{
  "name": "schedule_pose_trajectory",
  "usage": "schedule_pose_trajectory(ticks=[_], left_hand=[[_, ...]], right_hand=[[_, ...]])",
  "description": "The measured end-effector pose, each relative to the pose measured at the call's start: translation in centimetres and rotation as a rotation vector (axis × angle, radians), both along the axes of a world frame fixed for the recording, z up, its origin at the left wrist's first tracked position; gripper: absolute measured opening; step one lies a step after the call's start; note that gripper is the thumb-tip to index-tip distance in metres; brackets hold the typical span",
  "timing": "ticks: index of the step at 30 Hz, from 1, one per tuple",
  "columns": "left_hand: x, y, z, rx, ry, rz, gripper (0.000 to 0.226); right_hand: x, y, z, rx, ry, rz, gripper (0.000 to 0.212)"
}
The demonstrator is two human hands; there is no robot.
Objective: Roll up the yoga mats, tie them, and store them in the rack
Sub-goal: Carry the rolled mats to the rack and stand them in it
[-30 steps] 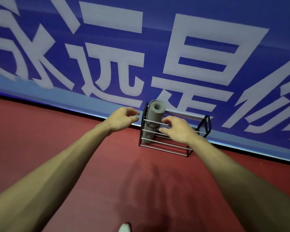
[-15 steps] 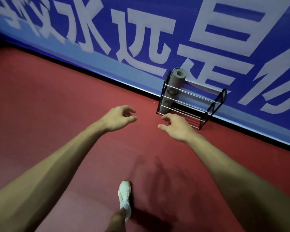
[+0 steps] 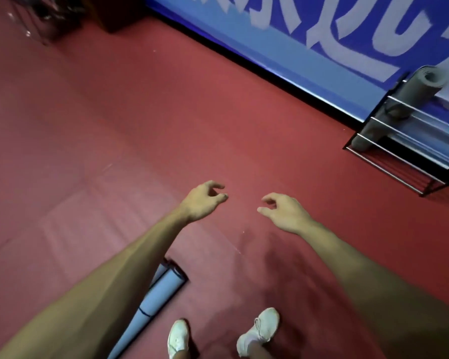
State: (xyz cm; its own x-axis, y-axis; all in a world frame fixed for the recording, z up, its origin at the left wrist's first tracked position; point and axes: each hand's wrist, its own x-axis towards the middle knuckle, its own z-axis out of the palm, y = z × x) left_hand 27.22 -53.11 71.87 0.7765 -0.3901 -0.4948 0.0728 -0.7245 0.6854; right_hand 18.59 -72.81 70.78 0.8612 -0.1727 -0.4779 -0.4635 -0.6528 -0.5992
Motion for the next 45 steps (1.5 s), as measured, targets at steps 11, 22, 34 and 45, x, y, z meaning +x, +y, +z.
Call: schedule_pose_trajectory(ticks=[11, 22, 34, 45], left_hand=[[0.2, 25.4, -11.6, 0.109, 0.114, 0.038, 0.033], [-1.5, 39.1, -35.3, 0.253, 0.257, 0.132, 0.033], [2.9, 43.2, -58.6, 0.292, 0.269, 0.172, 0.058], [4.2, 43.1, -63.1, 0.349, 0.361, 0.132, 0.100]], right_hand=[[1.1, 25.1, -13.8, 0.181, 0.079, -0.070, 0.038], [-0.3, 39.1, -38.7, 0.350, 0.222, -0.247, 0.034], [2.4, 47.8, -63.1, 0.677, 0.371, -0.625, 0.050], [3.9, 48.6, -66.1, 0.806, 0.348, -0.764, 0.054]])
